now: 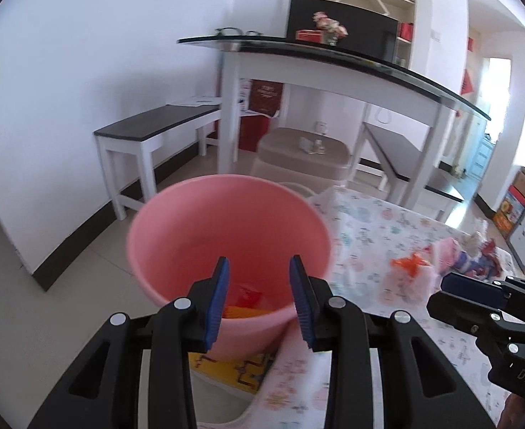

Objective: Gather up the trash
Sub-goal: 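Move both open tools back over the table, then grasp the pink patterned paper with the left tool while the right tool grasps the white plastic bag, then carry both items over the pink bucket and open both tools to drop them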

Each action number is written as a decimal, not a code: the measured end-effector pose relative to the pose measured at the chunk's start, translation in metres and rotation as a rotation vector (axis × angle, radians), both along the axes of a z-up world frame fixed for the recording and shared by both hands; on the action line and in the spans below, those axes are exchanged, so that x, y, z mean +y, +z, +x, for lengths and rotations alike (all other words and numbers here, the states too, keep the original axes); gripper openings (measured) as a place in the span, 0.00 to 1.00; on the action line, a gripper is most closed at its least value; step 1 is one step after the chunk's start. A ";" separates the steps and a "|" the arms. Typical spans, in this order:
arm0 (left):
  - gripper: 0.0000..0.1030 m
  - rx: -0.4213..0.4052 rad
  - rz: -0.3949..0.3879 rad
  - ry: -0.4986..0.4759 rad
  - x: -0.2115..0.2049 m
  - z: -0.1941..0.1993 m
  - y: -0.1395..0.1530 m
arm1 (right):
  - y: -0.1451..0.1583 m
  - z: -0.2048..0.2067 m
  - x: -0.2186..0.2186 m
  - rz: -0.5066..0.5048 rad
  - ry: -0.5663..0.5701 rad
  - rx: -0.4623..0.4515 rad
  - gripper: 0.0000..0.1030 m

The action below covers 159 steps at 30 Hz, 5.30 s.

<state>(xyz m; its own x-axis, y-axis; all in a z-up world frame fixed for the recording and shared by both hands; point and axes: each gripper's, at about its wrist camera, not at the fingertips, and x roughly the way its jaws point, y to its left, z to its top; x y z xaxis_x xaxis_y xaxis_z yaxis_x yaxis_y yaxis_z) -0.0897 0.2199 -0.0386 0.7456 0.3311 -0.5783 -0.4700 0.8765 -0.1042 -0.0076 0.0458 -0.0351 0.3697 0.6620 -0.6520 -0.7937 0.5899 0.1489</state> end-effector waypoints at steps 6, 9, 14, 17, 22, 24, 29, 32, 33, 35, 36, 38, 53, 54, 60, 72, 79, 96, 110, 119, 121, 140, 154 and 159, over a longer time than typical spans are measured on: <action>0.33 0.000 0.011 -0.085 -0.038 0.016 0.005 | 0.004 -0.003 -0.055 -0.016 -0.098 -0.035 0.28; 0.33 0.007 0.019 -0.134 -0.057 0.023 0.008 | 0.003 0.001 -0.081 0.006 -0.149 -0.019 0.28; 0.33 0.005 0.034 -0.180 -0.079 0.027 0.011 | -0.002 0.008 -0.115 0.024 -0.211 -0.002 0.28; 0.33 0.016 0.028 -0.198 -0.087 0.031 0.010 | -0.006 0.011 -0.128 0.025 -0.238 0.002 0.28; 0.33 0.032 0.001 -0.224 -0.096 0.038 0.006 | -0.011 0.017 -0.153 0.033 -0.302 -0.003 0.28; 0.33 0.030 -0.003 -0.235 -0.099 0.040 0.005 | -0.012 0.020 -0.165 0.035 -0.328 -0.003 0.28; 0.34 0.033 0.002 -0.280 -0.113 0.044 0.004 | -0.017 0.028 -0.201 0.036 -0.421 -0.014 0.28; 0.34 0.049 0.002 -0.318 -0.122 0.050 -0.001 | -0.023 0.036 -0.219 0.038 -0.473 0.000 0.28; 0.34 0.055 0.001 -0.330 -0.125 0.053 -0.003 | -0.025 0.039 -0.222 0.041 -0.484 0.008 0.28; 0.34 0.065 0.005 -0.343 -0.130 0.057 -0.007 | -0.030 0.045 -0.230 0.049 -0.508 0.030 0.28; 0.34 0.069 0.009 -0.352 -0.133 0.060 -0.008 | -0.032 0.046 -0.232 0.051 -0.513 0.035 0.28; 0.34 0.075 0.012 -0.356 -0.135 0.065 -0.011 | -0.035 0.049 -0.234 0.056 -0.519 0.043 0.28; 0.34 0.118 -0.042 -0.449 -0.142 0.142 -0.007 | -0.049 0.067 -0.240 0.075 -0.542 0.072 0.40; 0.34 0.127 -0.040 -0.452 -0.143 0.153 -0.011 | -0.050 0.068 -0.241 0.076 -0.546 0.076 0.40; 0.34 0.182 -0.043 -0.465 -0.142 0.199 -0.027 | -0.056 0.076 -0.247 0.081 -0.561 0.100 0.40; 0.28 0.183 -0.101 -0.516 -0.145 0.229 -0.049 | -0.055 0.094 -0.242 0.064 -0.560 0.101 0.40; 0.08 0.122 -0.063 -0.549 -0.157 0.211 -0.044 | -0.054 0.106 -0.232 0.037 -0.550 0.084 0.40; 0.07 0.023 -0.064 -0.560 -0.169 0.156 -0.013 | -0.067 0.121 -0.228 0.015 -0.584 0.115 0.23; 0.07 -0.030 -0.031 -0.541 -0.169 0.111 0.009 | -0.029 0.067 -0.233 0.090 -0.578 0.033 0.21; 0.07 -0.047 -0.001 -0.499 -0.163 0.081 0.017 | -0.013 0.047 -0.216 0.108 -0.532 0.003 0.21; 0.07 -0.045 0.005 -0.488 -0.160 0.074 0.016 | -0.012 0.045 -0.211 0.106 -0.524 0.002 0.21; 0.07 -0.021 0.035 -0.310 -0.105 0.042 0.013 | -0.007 0.040 -0.133 0.075 -0.351 0.000 0.21; 0.07 -0.018 0.084 -0.103 -0.045 0.018 0.019 | 0.006 0.039 -0.038 0.068 -0.157 -0.009 0.21; 0.08 -0.017 0.091 -0.040 -0.024 0.011 0.019 | 0.009 0.036 -0.002 0.060 -0.088 -0.012 0.21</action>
